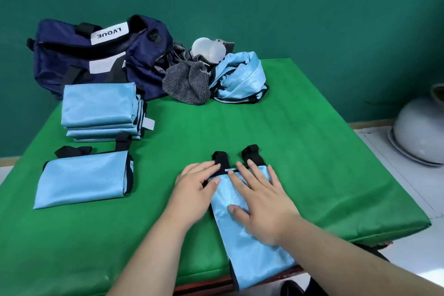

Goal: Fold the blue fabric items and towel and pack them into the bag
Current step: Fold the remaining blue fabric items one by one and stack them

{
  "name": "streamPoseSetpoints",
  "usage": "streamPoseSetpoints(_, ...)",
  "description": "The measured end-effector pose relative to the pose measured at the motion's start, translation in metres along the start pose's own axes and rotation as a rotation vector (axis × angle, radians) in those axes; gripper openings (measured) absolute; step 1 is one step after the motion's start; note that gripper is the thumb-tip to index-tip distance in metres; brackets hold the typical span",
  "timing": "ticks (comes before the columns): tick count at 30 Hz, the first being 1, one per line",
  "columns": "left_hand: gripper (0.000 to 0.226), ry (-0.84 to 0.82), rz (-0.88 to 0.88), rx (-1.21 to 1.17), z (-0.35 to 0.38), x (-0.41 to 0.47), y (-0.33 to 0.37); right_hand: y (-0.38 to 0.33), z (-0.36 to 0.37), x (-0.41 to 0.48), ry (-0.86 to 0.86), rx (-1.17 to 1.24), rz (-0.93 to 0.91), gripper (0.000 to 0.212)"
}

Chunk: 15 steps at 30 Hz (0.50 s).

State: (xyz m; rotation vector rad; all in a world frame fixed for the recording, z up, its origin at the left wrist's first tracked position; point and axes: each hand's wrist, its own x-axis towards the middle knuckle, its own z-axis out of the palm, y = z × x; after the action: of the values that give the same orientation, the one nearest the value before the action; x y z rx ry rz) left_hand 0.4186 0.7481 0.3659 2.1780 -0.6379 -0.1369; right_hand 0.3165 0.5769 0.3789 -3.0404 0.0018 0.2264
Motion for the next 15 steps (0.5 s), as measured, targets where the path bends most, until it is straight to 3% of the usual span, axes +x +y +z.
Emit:
streamPoseSetpoints(10, 0.031, 0.000, -0.092, -0.076, 0.000, 0.020, -0.006, -0.003, 0.005, 0.004, -0.005, -0.049, 0.035, 0.075)
streamPoseSetpoints(15, 0.029, 0.022, -0.126, -0.074, 0.000, 0.020, -0.006, -0.004, -0.001, 0.007, -0.090, -0.047, 0.038, 0.080)
